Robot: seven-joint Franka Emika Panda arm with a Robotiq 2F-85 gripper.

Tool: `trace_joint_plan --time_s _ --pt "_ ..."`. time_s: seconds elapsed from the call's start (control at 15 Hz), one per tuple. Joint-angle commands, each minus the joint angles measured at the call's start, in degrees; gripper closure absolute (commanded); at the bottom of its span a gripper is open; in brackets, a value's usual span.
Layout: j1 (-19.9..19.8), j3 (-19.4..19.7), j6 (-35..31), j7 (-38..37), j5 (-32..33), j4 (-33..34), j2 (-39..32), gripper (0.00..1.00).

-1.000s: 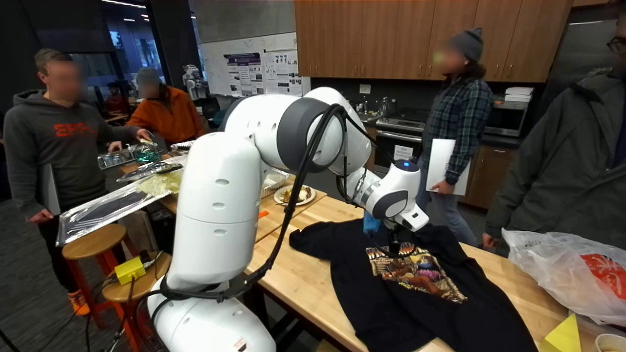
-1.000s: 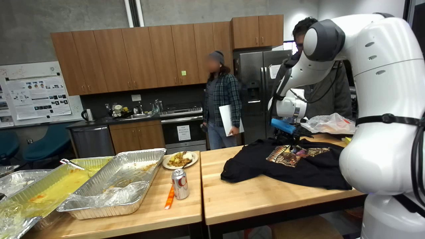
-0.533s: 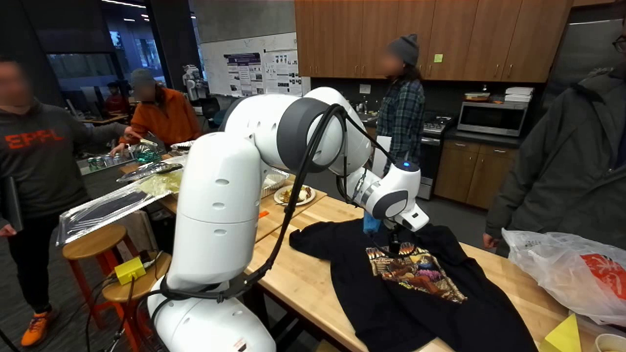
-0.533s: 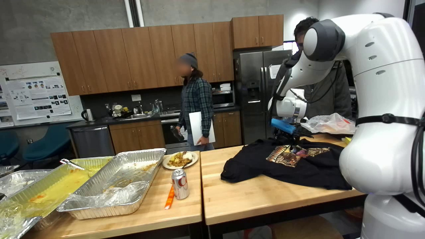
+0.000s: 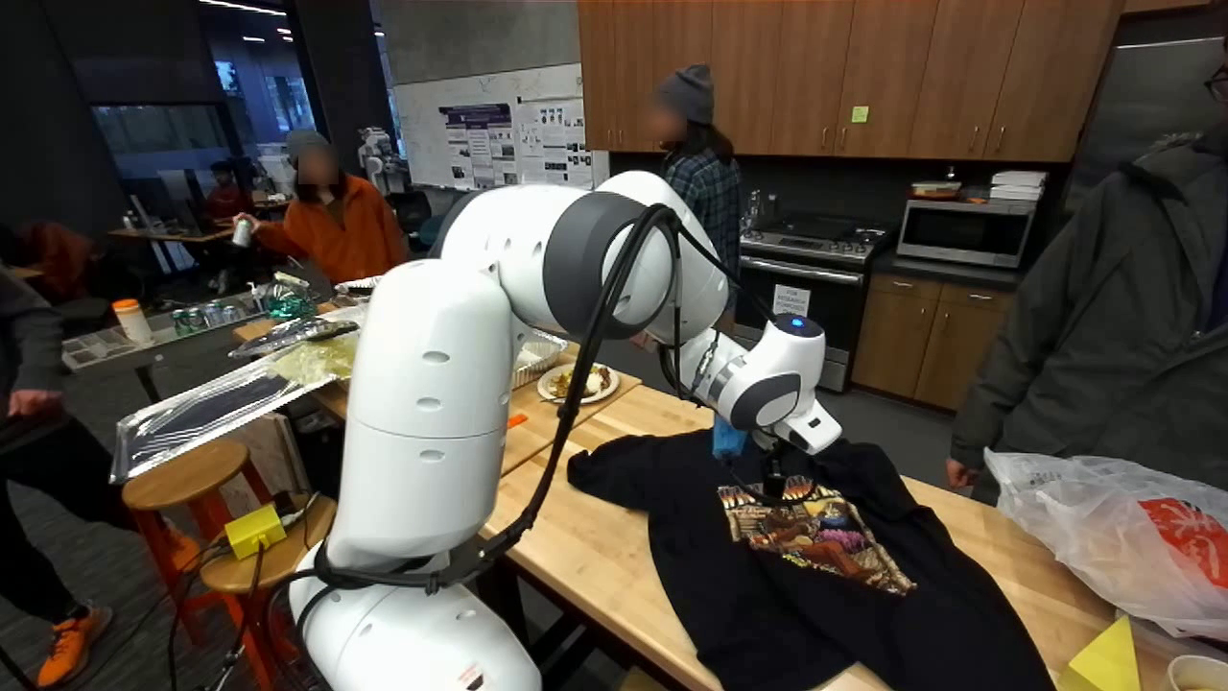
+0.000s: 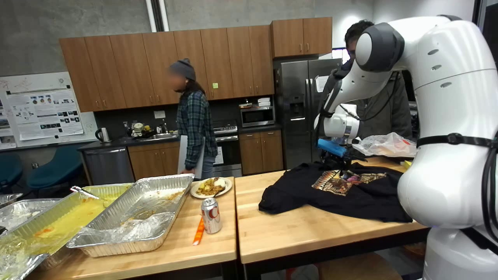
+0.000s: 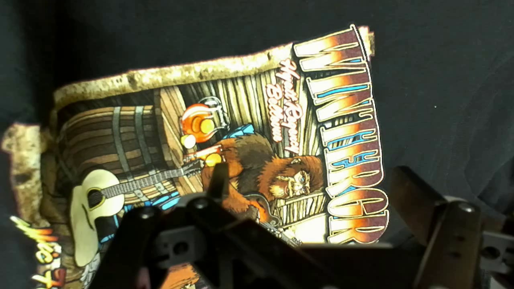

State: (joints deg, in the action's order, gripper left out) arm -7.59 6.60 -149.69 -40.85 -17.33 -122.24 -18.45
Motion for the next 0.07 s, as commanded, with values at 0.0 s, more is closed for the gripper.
trace_joint_plan --time_s 0.0 --pt "0.9 0.9 0.2 0.3 -0.4 0.1 0.0 0.00"
